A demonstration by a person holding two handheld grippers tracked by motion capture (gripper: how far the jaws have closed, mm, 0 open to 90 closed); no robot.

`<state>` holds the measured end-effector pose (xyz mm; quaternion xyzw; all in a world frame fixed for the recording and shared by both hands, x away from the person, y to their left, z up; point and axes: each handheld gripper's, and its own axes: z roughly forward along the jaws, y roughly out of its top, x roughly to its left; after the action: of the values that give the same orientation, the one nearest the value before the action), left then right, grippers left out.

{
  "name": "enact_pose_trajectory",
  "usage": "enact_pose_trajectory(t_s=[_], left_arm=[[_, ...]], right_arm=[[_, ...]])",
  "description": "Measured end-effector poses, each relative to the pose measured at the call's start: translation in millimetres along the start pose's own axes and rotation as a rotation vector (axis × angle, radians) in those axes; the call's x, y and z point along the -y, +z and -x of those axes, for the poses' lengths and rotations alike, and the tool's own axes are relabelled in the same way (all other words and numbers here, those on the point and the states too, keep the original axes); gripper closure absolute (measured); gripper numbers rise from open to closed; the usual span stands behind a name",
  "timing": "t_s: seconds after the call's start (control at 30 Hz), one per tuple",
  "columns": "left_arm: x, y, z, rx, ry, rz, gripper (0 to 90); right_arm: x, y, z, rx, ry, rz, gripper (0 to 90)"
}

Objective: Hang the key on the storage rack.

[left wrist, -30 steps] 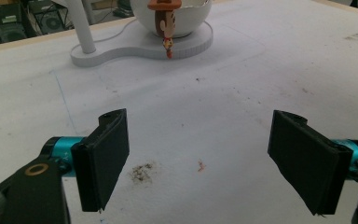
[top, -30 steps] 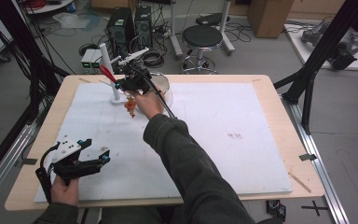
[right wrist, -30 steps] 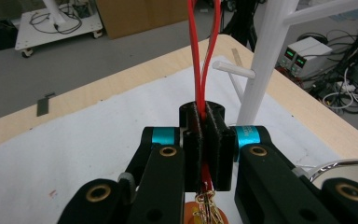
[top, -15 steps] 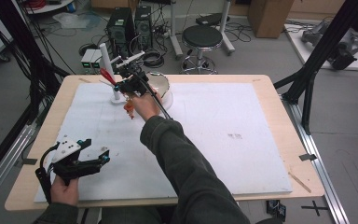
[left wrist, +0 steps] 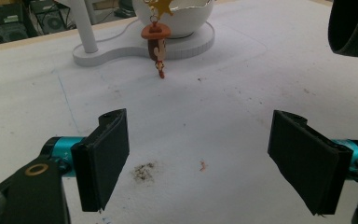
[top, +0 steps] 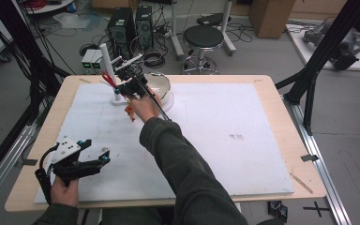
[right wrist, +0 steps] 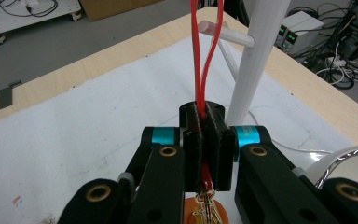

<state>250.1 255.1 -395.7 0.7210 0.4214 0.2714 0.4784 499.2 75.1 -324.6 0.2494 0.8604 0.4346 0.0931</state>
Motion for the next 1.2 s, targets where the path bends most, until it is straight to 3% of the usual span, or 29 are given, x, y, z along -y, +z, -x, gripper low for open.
enact_pose_trajectory(t_s=[0.67,1.2], left_arm=[[0.0,0.1,-0.2,0.001,-0.001,0.001,20.9],[0.0,-0.1,-0.1,0.000,0.000,0.001,21.0]], right_arm=[[2.2,13.2,2.4,0.038,0.019,-0.053,85.9],[5.1,17.5,4.9,0.013,0.030,-0.082,85.2]])
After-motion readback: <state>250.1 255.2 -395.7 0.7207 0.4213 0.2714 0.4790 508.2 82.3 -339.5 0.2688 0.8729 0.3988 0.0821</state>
